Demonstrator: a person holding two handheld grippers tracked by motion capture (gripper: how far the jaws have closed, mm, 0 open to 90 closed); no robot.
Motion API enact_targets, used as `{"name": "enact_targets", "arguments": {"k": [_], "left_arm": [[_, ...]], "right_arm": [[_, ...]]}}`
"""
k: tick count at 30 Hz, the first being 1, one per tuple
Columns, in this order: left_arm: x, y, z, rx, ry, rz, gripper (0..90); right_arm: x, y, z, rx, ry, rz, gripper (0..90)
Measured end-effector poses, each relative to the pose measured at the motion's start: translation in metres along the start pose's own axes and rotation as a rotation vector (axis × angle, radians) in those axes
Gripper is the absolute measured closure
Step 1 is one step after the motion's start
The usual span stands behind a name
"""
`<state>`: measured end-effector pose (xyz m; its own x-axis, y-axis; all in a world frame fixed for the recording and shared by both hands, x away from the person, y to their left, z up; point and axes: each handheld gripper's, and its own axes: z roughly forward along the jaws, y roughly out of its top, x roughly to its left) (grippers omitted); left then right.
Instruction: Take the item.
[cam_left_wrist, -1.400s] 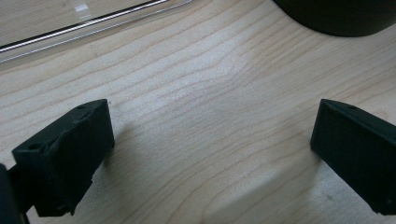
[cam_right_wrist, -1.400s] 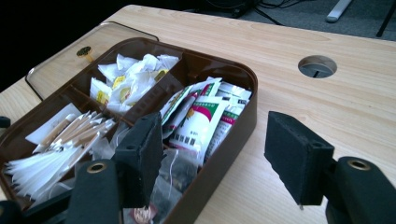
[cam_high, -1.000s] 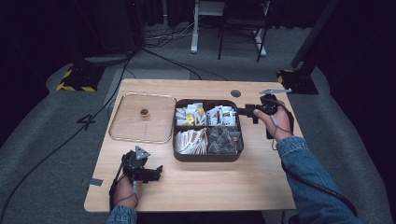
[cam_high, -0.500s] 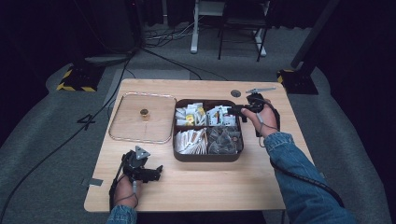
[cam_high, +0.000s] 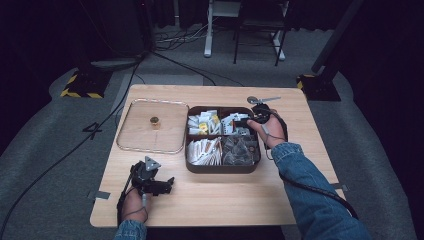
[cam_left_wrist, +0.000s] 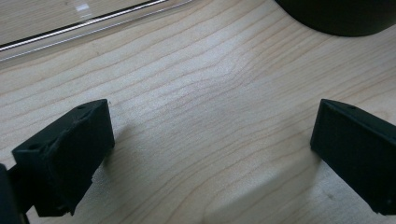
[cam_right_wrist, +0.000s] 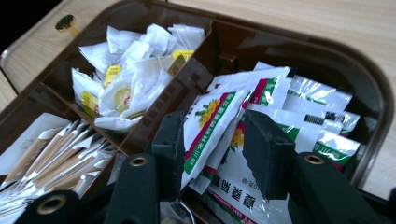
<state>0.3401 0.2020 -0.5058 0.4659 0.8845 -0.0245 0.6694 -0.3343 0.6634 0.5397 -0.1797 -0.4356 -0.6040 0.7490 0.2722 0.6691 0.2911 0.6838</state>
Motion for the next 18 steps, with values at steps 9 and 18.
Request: {"name": "enact_targets", "arguments": {"k": [9,18], "left_arm": [[0.000,0.000,0.000,0.000,0.000,0.001,0.0],[0.000,0.000,0.000,0.000,0.000,0.001,0.0]], "right_arm": [[0.010,0.000,0.009,0.010,0.018,0.010,59.4],[0.019,0.003,0.015,0.016,0.024,-0.002,59.0]]}}
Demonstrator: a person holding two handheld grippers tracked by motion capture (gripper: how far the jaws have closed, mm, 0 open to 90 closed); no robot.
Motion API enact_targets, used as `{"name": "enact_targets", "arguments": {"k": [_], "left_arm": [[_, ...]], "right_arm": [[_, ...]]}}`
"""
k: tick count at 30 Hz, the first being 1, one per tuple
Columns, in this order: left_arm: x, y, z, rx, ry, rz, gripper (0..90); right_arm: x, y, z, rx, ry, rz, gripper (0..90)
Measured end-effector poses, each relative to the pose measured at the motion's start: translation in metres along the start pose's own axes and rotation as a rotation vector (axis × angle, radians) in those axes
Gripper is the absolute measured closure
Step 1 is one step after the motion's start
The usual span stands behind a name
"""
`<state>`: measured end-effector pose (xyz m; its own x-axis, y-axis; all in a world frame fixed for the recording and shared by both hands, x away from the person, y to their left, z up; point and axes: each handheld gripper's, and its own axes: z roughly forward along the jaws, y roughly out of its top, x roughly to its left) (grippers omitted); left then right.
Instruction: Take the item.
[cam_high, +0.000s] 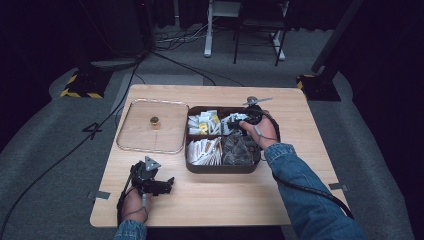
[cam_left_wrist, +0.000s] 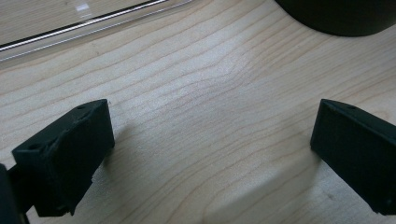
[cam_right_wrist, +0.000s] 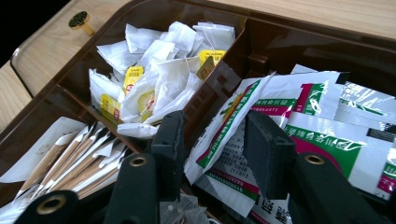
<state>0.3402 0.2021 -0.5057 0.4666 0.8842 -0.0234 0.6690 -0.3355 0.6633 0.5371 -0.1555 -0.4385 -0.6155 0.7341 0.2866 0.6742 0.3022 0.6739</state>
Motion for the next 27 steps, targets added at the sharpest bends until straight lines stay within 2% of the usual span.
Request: {"name": "enact_targets", "arguments": {"k": [7,17,20,23,27], "left_arm": [[0.000,0.000,0.000,0.000,0.001,0.001,0.0],[0.000,0.000,0.000,0.000,0.002,0.001,0.0],[0.000,0.000,0.000,0.000,0.001,0.001,0.0],[0.000,0.000,0.000,0.000,-0.001,-0.001,0.0],[0.000,0.000,0.000,-0.001,-0.001,-0.002,0.0]], "right_arm": [[-0.001,0.000,0.010,0.010,-0.012,0.014,60.6],[0.006,0.002,0.020,0.056,-0.056,0.020,76.1],[0.006,0.002,0.019,0.060,-0.062,0.028,80.5],[0.005,0.003,0.015,0.052,-0.067,0.055,86.9],[0.005,0.005,0.011,0.043,-0.070,0.058,87.5]]}}
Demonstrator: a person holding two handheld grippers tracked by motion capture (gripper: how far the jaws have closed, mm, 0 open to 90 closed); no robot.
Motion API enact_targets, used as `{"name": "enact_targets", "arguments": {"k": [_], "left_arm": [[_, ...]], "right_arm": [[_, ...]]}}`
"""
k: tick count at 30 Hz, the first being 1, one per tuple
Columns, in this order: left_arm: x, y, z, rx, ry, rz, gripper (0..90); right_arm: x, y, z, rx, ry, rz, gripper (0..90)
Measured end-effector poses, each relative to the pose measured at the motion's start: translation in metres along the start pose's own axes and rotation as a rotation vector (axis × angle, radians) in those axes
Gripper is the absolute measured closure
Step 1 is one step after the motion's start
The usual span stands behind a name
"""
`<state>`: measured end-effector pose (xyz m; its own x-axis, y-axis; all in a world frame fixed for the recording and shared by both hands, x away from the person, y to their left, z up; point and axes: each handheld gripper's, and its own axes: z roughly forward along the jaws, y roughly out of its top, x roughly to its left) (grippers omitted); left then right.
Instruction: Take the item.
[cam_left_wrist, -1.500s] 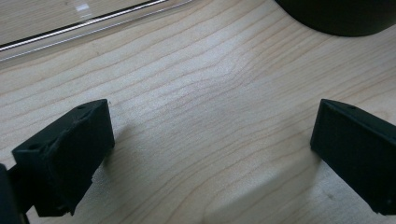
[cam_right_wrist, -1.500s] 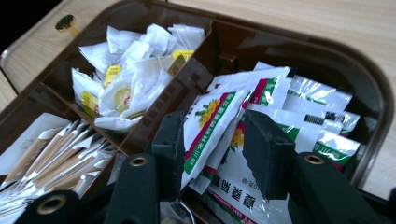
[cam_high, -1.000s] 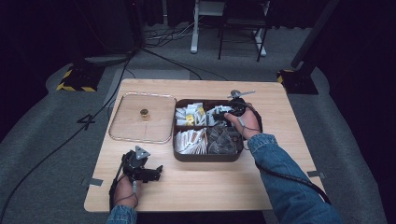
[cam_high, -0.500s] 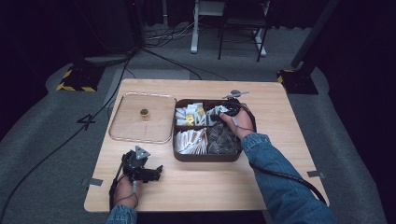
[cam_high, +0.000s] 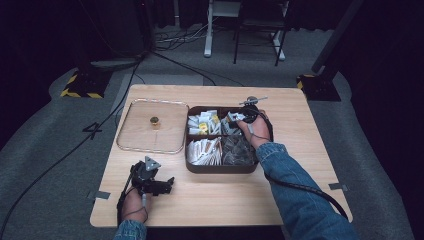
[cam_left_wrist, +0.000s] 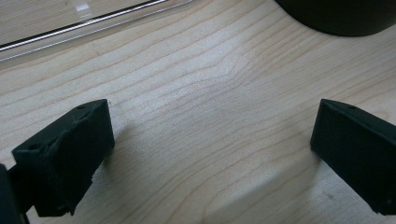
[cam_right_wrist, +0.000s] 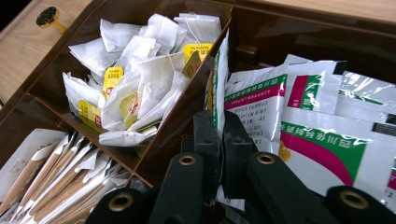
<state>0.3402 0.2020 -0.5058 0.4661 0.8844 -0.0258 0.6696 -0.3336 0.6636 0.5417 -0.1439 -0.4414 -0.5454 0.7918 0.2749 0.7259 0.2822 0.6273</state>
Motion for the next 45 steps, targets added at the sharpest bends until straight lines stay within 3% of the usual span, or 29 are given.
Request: {"name": "enact_targets", "arguments": {"k": [10,17,30,45], "left_arm": [[0.000,0.000,0.000,0.001,0.002,0.002,0.0],[0.000,0.000,0.000,0.001,0.002,0.003,0.0],[0.000,0.000,0.000,0.000,0.000,0.000,0.0],[0.000,0.000,0.000,0.000,0.002,0.002,0.0]], "right_arm": [[-0.003,0.004,-0.015,-0.053,0.012,0.003,88.0],[-0.004,0.012,-0.040,-0.123,0.047,0.000,88.0],[-0.005,0.017,-0.081,-0.202,0.101,-0.010,88.0],[-0.016,0.011,-0.126,-0.246,0.117,-0.001,88.0]]}}
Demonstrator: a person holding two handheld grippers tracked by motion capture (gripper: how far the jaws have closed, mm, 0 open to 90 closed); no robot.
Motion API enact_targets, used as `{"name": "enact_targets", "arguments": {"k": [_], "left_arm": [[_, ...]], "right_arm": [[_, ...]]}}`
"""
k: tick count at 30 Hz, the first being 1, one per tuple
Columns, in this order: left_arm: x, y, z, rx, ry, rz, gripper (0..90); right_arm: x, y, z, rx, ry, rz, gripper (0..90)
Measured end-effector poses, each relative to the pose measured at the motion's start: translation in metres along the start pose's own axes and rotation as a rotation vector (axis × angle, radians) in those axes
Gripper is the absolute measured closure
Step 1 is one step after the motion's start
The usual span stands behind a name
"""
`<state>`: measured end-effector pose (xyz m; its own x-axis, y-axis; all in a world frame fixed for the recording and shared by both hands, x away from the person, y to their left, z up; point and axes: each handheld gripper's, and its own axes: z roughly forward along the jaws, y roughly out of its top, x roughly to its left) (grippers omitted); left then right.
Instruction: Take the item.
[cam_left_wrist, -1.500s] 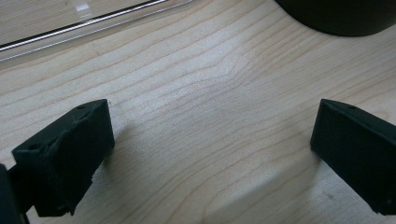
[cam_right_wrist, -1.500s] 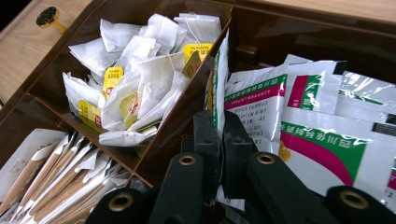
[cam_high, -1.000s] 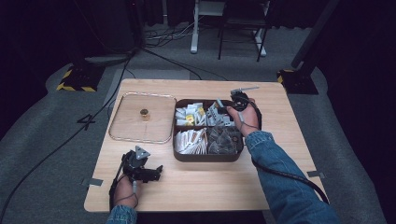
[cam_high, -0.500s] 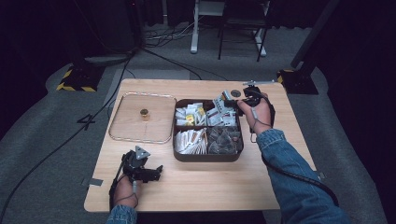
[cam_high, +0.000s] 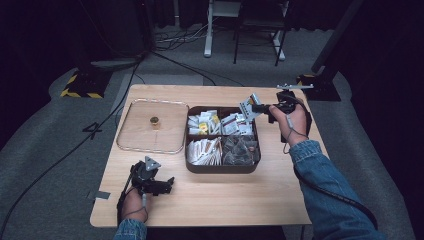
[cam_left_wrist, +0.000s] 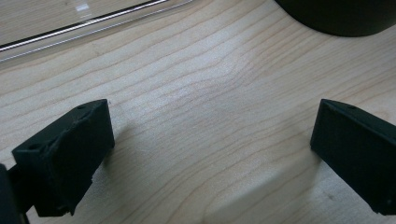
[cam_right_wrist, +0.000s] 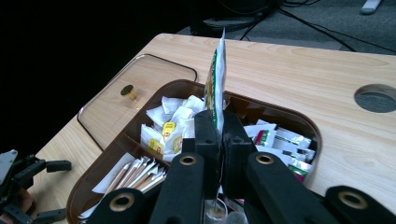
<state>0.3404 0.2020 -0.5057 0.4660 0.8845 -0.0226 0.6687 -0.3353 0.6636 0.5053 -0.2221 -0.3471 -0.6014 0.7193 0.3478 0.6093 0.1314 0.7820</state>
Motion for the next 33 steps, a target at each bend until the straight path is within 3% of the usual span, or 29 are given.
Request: {"name": "enact_targets", "arguments": {"k": [9,19,29,33], "left_arm": [[0.000,0.000,0.000,0.000,0.001,0.001,0.0],[0.000,0.000,0.000,0.000,0.000,0.001,0.0],[0.000,0.000,0.000,0.000,-0.002,-0.002,0.0],[0.000,0.000,0.000,0.000,-0.001,0.000,0.0]], "right_arm": [[-0.014,-0.002,-0.032,-0.013,-0.019,0.004,88.0],[-0.030,-0.014,-0.055,-0.002,-0.053,0.009,87.9],[-0.055,-0.034,-0.063,0.030,-0.093,0.048,87.8],[-0.072,-0.049,-0.064,0.050,-0.115,0.092,87.8]]}}
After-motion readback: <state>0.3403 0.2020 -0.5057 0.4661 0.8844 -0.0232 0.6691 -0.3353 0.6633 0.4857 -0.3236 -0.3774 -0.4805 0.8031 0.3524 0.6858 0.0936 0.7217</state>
